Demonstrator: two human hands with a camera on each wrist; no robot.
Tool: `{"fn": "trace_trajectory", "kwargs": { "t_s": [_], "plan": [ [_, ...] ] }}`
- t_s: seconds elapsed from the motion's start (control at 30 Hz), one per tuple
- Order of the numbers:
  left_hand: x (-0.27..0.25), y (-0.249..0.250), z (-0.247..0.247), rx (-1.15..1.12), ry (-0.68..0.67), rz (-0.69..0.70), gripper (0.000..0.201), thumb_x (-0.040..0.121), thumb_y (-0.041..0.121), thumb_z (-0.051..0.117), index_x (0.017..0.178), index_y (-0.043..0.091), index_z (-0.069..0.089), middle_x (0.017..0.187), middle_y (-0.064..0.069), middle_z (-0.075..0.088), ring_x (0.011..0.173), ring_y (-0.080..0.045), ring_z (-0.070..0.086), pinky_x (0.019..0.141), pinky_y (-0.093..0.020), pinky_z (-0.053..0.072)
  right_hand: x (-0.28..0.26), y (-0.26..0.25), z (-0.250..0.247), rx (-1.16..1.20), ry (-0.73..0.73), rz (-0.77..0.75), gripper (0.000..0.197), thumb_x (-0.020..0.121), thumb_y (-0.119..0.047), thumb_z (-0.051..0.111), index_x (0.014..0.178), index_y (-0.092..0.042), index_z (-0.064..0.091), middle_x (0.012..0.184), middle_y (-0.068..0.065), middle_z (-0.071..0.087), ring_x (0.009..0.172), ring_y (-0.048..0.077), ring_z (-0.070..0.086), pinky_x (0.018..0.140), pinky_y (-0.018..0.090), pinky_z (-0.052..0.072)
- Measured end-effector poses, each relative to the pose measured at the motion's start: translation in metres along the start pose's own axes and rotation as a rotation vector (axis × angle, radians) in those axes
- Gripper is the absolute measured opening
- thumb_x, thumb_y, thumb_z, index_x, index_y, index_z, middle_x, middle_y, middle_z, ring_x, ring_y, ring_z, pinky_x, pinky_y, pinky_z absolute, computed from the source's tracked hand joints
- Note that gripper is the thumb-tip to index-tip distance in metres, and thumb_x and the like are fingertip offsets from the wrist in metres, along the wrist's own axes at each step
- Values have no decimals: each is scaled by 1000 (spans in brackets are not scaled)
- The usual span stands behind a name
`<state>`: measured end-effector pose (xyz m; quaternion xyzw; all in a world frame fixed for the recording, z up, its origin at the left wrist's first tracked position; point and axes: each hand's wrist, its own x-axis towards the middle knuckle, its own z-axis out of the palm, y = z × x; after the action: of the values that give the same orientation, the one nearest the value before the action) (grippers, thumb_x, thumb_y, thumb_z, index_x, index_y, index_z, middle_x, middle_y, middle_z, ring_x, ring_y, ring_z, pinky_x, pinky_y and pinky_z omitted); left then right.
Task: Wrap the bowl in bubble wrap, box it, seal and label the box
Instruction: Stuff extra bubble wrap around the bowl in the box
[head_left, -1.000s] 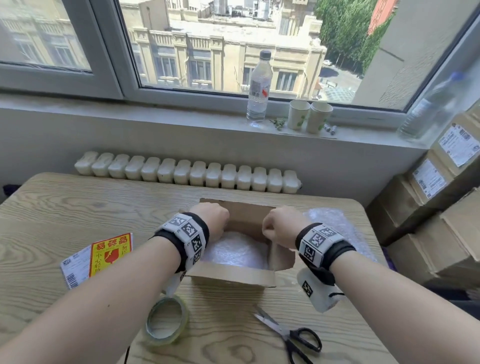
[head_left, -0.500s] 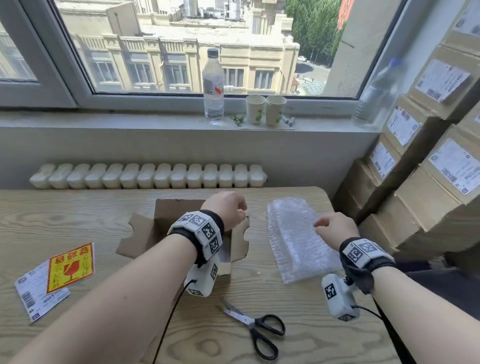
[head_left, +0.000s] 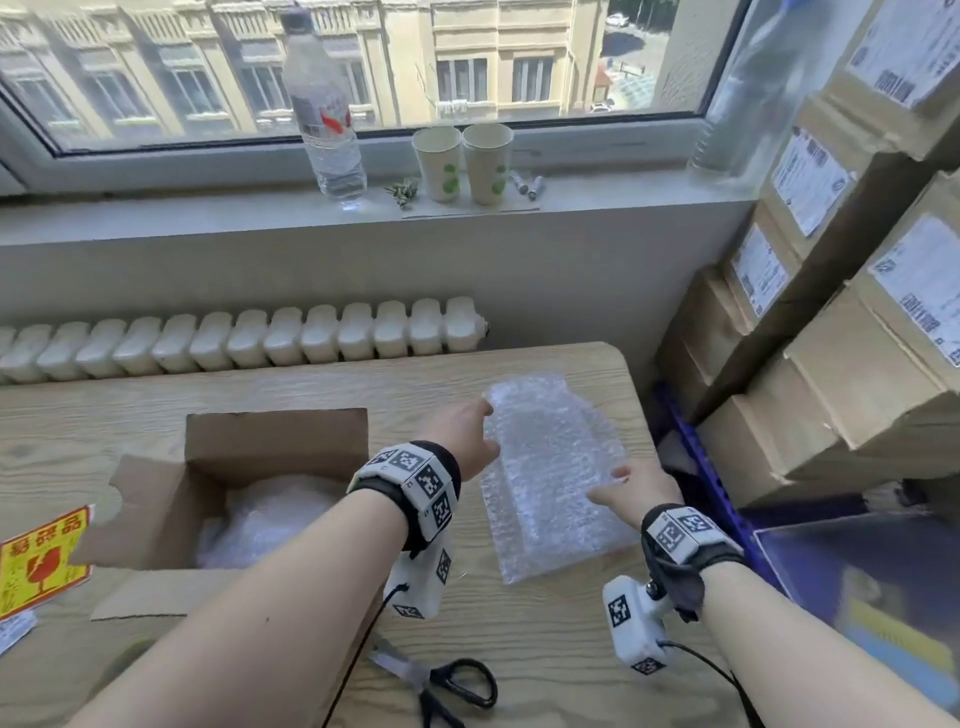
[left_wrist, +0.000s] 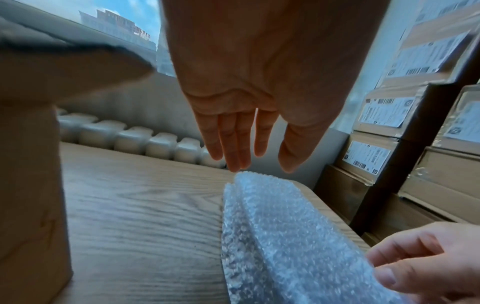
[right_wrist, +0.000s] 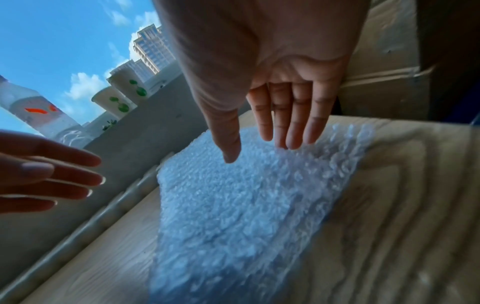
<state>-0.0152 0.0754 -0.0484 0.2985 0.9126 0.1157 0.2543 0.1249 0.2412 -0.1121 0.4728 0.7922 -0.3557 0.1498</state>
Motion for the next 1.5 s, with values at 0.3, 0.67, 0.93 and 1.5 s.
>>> {"fn": "trace_trajectory", "kwargs": {
  "t_s": [0.3,0.67,0.93,1.5],
  "plan": [
    [30,2,19,-8,-12,-89,83,90,32,59,150,10,7,153,-10,25,138,-24,30,110,-32,27,31,-17,13,192,0,-184,29,76,-7,67,58,-19,48,60,-4,52,62,14,49,55,22,36],
    [20,-4,-19,-569,72,-24,15,91,18,60,76,15,57,68,3,63,61,-10,60,68,-28,51,19,-41,-31,720,79,-224,25,73,8,56,85,-14,58,58,6,61,49,15,56,61,27,47],
    [-11,-20,-55,-716,438,15,16,98,19,47,85,10,50,68,1,50,58,-15,45,59,-31,39,-30,-51,-48,956,-169,-165,40,84,-47,62,92,-8,69,67,7,68,60,18,64,63,28,53],
    [-104,-110,-102,-937,331,29,14,89,14,63,100,7,61,75,-1,59,54,-9,49,42,-11,40,-106,-112,-21,944,-30,-415,20,97,-13,52,101,-15,72,82,9,62,50,10,42,41,19,37]
  ]
}}
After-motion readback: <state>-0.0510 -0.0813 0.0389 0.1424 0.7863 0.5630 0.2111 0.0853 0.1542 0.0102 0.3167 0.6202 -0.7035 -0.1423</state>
